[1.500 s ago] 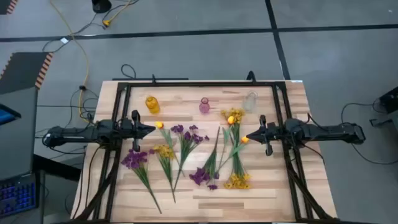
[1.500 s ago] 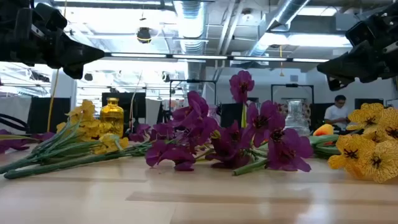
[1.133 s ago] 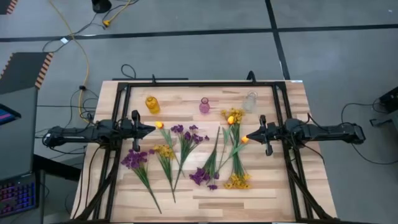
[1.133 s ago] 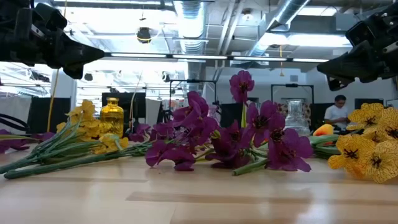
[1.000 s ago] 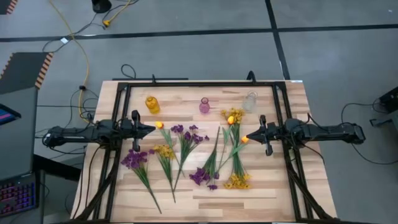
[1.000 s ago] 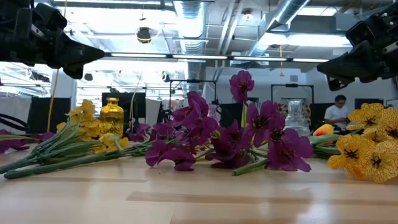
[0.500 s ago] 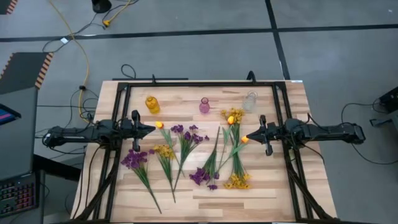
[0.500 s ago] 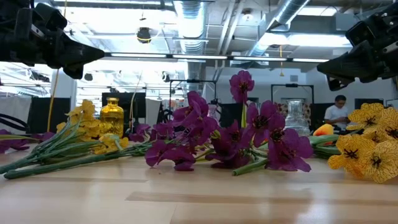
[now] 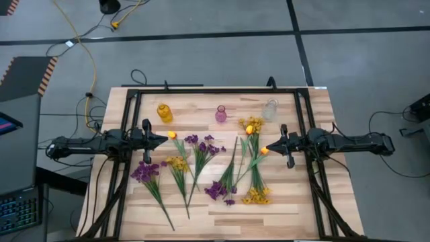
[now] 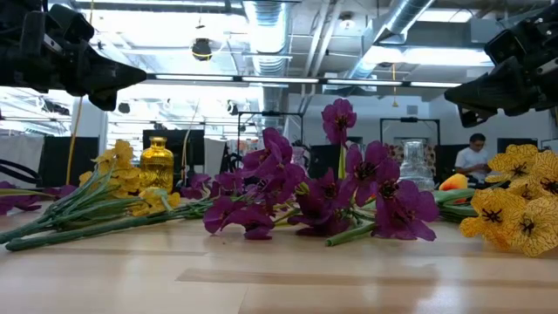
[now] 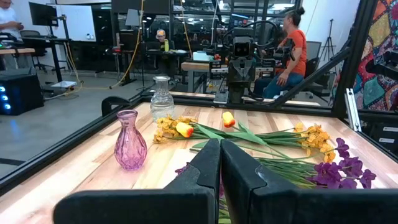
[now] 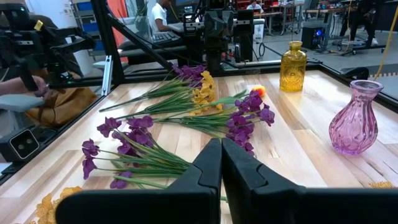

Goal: Sort flowers into vase by color

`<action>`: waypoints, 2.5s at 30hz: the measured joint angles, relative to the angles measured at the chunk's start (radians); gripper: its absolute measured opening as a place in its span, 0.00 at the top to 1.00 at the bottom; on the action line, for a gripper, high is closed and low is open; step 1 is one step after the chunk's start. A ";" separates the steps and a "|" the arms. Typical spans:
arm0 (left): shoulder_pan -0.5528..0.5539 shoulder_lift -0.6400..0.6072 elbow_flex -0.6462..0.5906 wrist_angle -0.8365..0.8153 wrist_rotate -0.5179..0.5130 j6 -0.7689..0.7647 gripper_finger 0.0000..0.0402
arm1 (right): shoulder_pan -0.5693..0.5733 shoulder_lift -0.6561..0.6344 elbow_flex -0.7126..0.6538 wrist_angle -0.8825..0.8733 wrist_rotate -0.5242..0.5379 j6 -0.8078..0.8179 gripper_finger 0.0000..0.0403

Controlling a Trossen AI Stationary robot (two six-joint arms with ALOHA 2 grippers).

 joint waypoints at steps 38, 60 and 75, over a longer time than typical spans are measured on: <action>0.000 0.000 0.000 0.000 0.000 0.000 1.00 | -0.001 0.000 0.000 0.027 0.026 0.083 0.83; 0.000 0.000 0.000 0.001 -0.014 -0.096 1.00 | -0.002 0.000 0.000 0.082 0.027 0.134 0.33; 0.000 0.000 0.000 0.006 -0.046 -0.129 1.00 | -0.002 0.000 0.000 0.082 0.026 0.131 0.33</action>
